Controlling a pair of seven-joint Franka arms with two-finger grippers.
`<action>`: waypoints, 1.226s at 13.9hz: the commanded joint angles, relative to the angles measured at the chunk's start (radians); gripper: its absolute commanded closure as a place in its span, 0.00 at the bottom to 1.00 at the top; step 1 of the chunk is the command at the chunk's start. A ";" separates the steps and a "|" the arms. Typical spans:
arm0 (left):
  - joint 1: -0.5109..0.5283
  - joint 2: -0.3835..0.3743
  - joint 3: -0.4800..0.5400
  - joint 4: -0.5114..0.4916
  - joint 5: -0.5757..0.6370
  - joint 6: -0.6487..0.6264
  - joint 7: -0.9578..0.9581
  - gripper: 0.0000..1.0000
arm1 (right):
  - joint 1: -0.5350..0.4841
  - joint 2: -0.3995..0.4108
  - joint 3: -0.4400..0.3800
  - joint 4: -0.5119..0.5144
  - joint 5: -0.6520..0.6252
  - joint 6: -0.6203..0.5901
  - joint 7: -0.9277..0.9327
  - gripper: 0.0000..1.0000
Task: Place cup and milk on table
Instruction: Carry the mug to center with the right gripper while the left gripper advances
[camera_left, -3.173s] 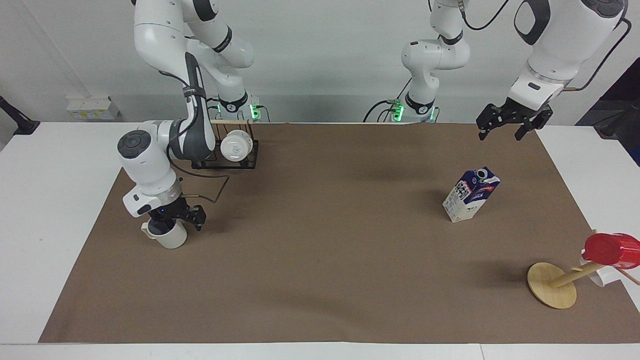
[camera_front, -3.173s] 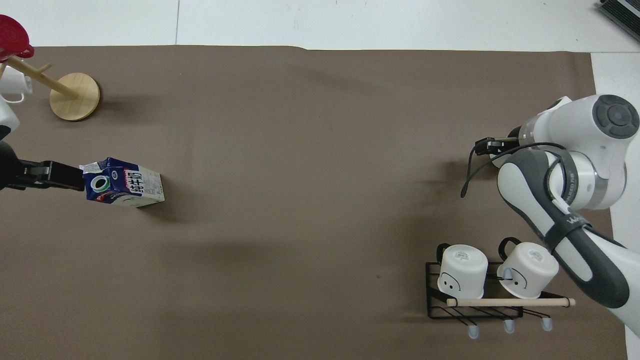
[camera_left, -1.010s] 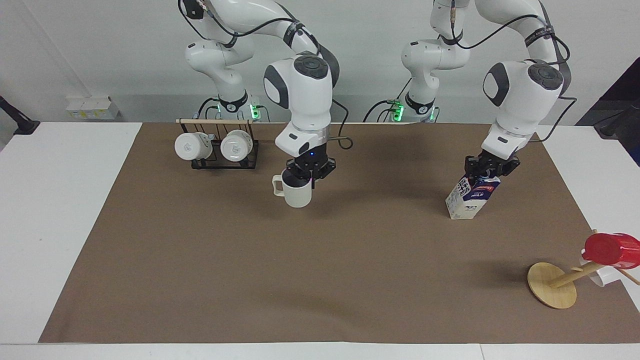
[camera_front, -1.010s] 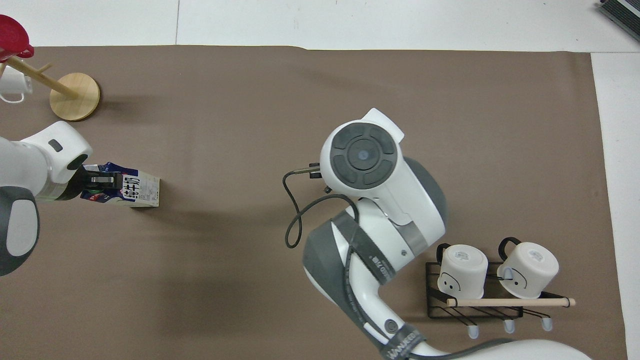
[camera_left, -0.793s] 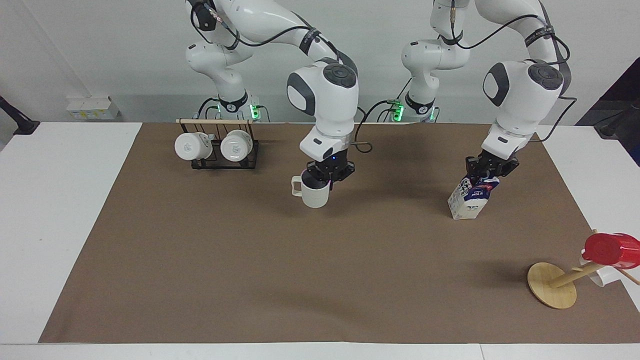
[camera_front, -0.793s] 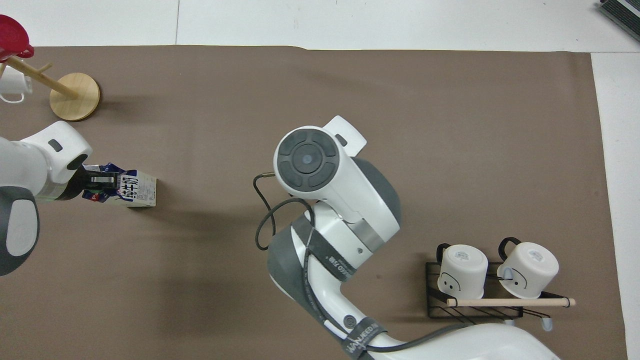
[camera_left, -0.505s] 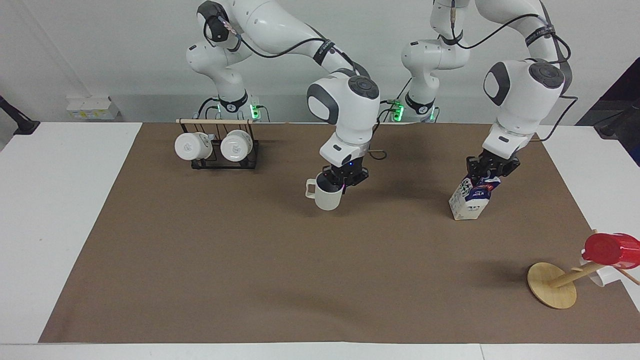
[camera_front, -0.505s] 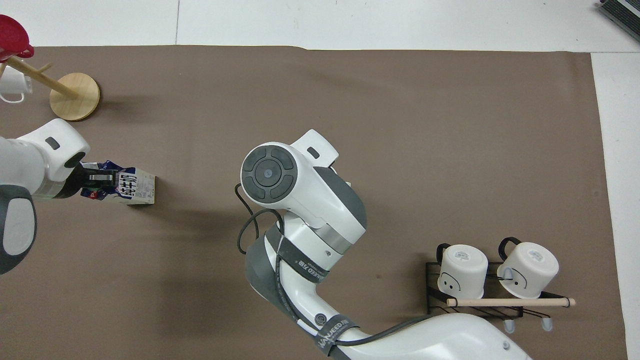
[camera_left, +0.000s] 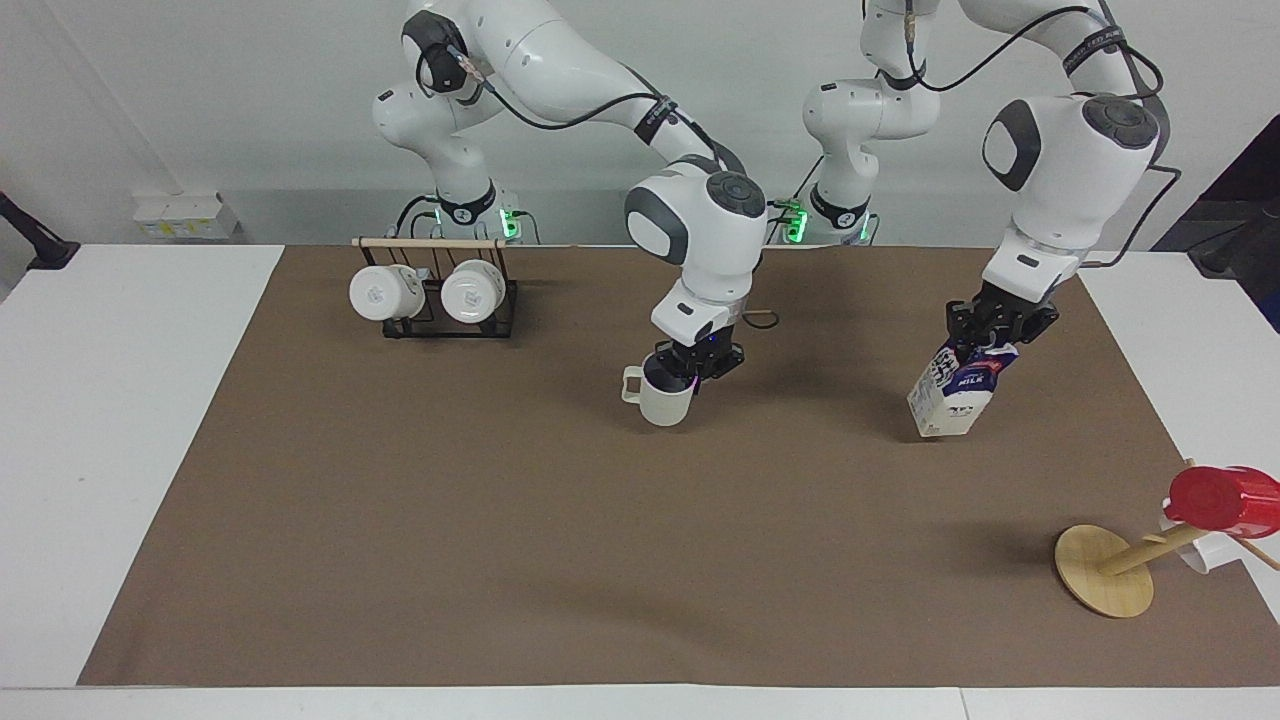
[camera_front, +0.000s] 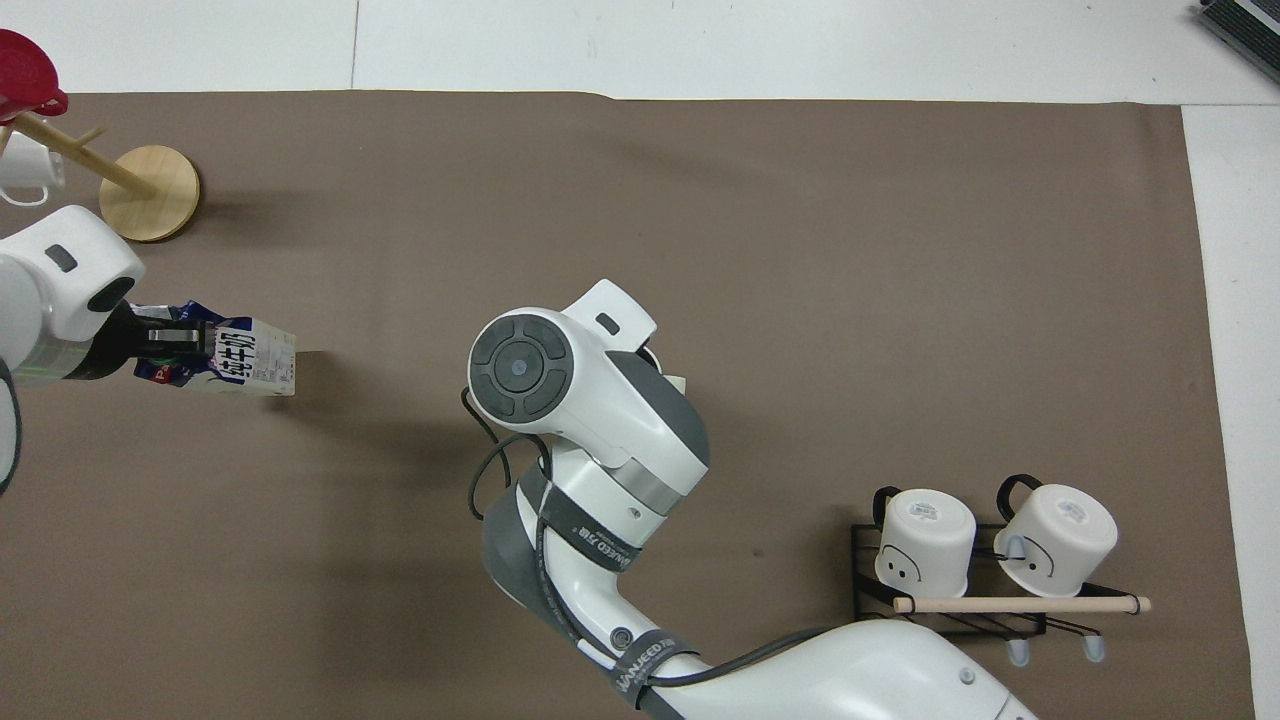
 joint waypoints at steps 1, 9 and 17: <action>0.013 -0.004 -0.008 0.085 -0.037 -0.104 -0.008 0.74 | -0.002 -0.004 0.002 -0.051 -0.015 0.067 0.019 1.00; -0.036 -0.004 -0.042 0.139 -0.095 -0.153 -0.174 0.74 | -0.011 -0.017 -0.009 -0.067 -0.009 0.096 0.028 0.27; -0.223 -0.007 -0.042 0.137 -0.112 -0.135 -0.395 0.74 | -0.215 -0.236 -0.006 -0.065 0.079 -0.037 0.001 0.00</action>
